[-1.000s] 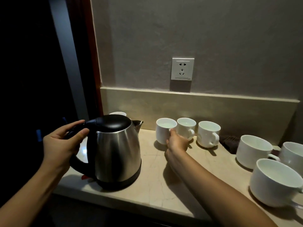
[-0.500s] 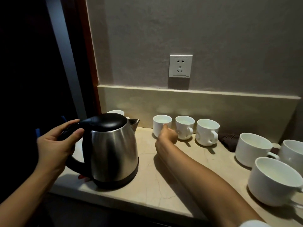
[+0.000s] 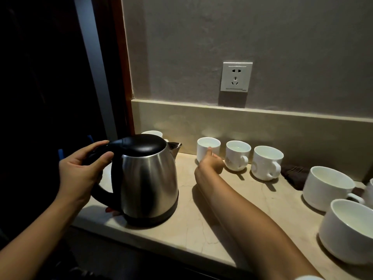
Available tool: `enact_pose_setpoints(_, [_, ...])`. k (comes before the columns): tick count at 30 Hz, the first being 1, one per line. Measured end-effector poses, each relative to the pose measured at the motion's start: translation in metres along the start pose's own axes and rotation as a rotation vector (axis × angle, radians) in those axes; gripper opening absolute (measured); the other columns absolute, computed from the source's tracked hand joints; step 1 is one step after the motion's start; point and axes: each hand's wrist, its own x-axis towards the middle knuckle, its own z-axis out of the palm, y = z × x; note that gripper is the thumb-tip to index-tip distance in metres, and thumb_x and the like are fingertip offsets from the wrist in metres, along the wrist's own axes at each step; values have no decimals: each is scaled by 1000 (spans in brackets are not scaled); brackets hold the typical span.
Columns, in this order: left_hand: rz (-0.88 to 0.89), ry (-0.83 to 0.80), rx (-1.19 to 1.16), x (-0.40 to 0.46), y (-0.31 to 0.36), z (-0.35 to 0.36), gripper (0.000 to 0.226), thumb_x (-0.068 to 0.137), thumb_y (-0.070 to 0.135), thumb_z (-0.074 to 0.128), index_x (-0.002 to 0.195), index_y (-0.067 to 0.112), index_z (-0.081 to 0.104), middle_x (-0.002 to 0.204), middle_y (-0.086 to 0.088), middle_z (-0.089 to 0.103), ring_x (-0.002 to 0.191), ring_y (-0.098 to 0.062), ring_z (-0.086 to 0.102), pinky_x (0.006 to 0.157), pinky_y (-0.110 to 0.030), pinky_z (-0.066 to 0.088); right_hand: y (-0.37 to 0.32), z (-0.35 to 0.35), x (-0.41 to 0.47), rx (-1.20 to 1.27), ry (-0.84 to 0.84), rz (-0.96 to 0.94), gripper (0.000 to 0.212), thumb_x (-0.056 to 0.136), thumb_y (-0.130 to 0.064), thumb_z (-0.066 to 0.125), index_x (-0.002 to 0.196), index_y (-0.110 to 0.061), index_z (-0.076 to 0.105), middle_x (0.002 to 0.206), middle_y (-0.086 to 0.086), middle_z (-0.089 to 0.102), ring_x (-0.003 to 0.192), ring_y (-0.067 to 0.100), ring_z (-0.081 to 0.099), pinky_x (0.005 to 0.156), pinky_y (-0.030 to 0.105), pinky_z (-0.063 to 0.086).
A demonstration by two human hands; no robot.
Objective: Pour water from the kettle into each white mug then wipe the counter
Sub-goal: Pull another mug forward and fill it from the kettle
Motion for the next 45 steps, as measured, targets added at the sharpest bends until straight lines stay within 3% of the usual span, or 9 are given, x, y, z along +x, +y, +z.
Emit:
enact_pose_setpoints(10, [-35,31,-20,0,4,3,28,68,33,73,95,41,74,85,16,74,89,-29,63,67,-22,56,10,-4,2,-53,-23,16,49,78,-43,69,112,-11,53,117,15,62,112,35,55,97,43,44])
enact_pose_setpoints(14, [-92,34,-57,0,6,2,29,65,30,74,91,42,77,82,11,75,86,-34,61,69,-33,55,27,-10,2,-111,-52,-25,34,84,-27,62,109,-14,44,122,11,61,112,35,54,97,43,44])
enact_pose_setpoints(19, [-121,88,-76,-3,8,-7,30,66,24,74,91,40,78,76,8,74,80,-35,59,74,-43,50,29,4,-4,-172,-255,16,7,85,-14,54,83,-13,47,92,11,57,85,27,56,73,33,44])
enact_pose_setpoints(23, [-129,132,-47,-2,14,-21,29,75,8,71,93,29,76,80,8,76,72,-10,73,64,-25,60,27,30,-4,-241,-427,31,15,82,-10,45,70,-14,53,71,7,55,71,26,55,59,30,41])
enact_pose_setpoints(29, [-119,227,64,-6,21,-48,35,85,-7,63,116,10,64,70,13,74,58,-1,67,51,-12,51,26,71,0,-304,-695,20,37,90,-29,49,127,-22,52,108,0,53,83,18,49,74,31,42])
enact_pose_setpoints(33, [-95,244,119,-5,25,-54,41,86,-8,62,123,8,59,69,15,73,57,1,65,53,-10,50,28,96,12,-350,-788,37,42,95,-34,46,135,-22,46,119,0,49,79,14,45,69,29,41])
enact_pose_setpoints(36, [-92,248,124,-5,27,-53,43,86,-10,59,125,6,57,67,14,73,55,1,64,52,-9,48,27,111,22,-351,-835,78,36,97,-33,44,128,-17,51,113,4,53,78,16,49,62,28,47])
enact_pose_setpoints(40, [-114,271,108,-6,31,-48,42,87,-11,57,126,5,55,61,12,70,48,1,61,48,-9,45,31,123,32,-332,-845,158,38,97,-33,46,124,-8,54,125,16,56,108,34,58,88,48,53])
enact_pose_setpoints(45, [-143,268,107,-8,35,-48,40,88,-7,59,125,8,57,66,12,72,52,0,63,49,-9,46,34,127,34,-294,-861,170,19,92,-24,46,92,-10,59,99,14,60,76,26,63,80,48,55])
